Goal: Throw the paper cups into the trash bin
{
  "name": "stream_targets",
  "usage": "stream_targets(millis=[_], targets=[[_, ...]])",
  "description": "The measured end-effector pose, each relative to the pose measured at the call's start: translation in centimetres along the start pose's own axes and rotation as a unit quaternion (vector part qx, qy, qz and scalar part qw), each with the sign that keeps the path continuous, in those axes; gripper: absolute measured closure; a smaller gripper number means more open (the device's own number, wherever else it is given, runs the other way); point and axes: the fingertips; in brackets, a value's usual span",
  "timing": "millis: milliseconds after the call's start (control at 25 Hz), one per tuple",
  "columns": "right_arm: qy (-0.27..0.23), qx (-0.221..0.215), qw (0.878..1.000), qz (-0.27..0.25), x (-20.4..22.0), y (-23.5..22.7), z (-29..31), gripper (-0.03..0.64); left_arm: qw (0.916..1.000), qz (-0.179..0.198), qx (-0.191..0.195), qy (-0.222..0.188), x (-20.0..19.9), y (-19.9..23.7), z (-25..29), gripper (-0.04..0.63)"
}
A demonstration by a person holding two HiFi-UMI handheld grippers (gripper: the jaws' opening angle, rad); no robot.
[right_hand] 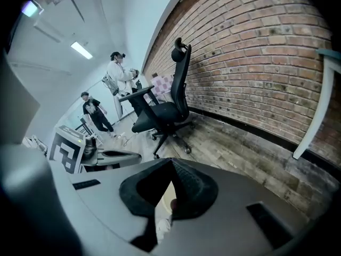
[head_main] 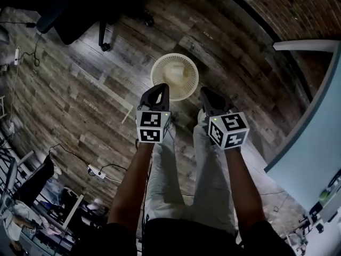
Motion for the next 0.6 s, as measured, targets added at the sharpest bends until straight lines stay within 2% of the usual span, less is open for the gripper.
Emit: stream_targets(millis=[400,600], targets=[[-0.032,-0.028,0.997,-0.057,-8.0,3.8,-6.4,0.614,0.9962,-0.045,-0.034,-0.066,-8.0,-2.4,-9.2,0.586],[-0.051,-0.067,0.991,-0.101,-11.9,6.8,-9.4,0.614,0.992,-0.053,-0.052,-0.103,-11.5,-4.1,-13.5,0.586]])
Point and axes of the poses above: the fingertips, and each gripper's own axes: z forward along the fingers, y to its left, x out of its underside, and after that the axes turned 9 degrees about -x, right-handed
